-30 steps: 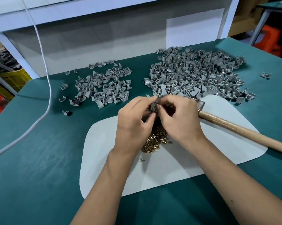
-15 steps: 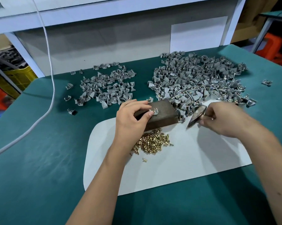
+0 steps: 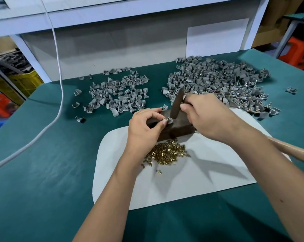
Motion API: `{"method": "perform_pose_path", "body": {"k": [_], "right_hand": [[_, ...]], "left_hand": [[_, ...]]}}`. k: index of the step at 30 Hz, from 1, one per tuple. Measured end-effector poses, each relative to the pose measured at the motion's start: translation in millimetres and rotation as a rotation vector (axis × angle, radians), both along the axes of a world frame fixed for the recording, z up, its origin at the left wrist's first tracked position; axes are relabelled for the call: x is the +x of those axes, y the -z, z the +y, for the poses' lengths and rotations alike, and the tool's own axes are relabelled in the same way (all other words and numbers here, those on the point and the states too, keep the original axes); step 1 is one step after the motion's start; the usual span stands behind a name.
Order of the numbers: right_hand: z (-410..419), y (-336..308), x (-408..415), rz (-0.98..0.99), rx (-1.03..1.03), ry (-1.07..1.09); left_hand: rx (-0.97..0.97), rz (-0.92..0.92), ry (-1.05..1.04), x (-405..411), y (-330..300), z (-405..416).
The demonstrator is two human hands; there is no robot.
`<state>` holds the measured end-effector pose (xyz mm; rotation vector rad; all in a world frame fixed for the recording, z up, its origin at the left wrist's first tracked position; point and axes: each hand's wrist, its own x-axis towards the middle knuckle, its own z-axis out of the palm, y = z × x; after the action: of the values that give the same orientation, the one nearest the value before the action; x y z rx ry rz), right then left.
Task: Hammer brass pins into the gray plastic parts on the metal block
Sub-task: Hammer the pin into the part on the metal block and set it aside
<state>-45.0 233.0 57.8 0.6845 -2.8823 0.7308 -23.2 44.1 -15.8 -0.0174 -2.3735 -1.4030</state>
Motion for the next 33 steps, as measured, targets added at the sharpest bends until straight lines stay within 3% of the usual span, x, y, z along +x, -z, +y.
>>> {"method": "perform_pose_path", "body": {"k": [4,9,14,17,19,23,26,29,32,33], "right_hand": [[-7.4,-5.6,-1.6,0.194,-0.189,-0.031],[-5.4,3.3,-6.2,0.045,0.169,-0.006],[-3.2,-1.4,-1.6,0.245,-0.025,0.035],[-8.8,6.6,2.7,0.070,0.152,0.008],[-3.8,-1.8,-4.7,0.077,0.247,0.028],[-3.7,-4.2,-2.9,0.293,-0.007,0.053],[-15.0,4.7,2.3,0.110,0.188,0.011],[-8.0,-7.8,-9.3,0.163,0.292,0.027],[-7.6,-6.7,-5.4,0.345,0.037,0.047],[-12.4,-2.2,-1.3,0.329,0.049,0.023]], "left_hand": [[0.012,-0.012,-0.011,-1.3,-1.2,0.8],[0.018,-0.033,-0.009,-0.8,-2.1,0.7],[0.027,-0.028,0.000,-1.5,-1.1,-0.8],[0.051,-0.043,-0.012,-1.0,-1.8,0.2],[0.042,-0.047,-0.018,-0.4,-2.0,0.7],[0.046,-0.039,-0.004,-2.3,0.7,-2.0],[0.059,-0.047,-0.003,-2.9,1.0,-1.3],[0.043,-0.049,-0.006,-2.3,2.2,-2.5],[0.063,-0.044,-0.001,-3.5,3.0,-3.3],[0.075,-0.045,-0.005,-3.8,3.0,-3.1]]}}
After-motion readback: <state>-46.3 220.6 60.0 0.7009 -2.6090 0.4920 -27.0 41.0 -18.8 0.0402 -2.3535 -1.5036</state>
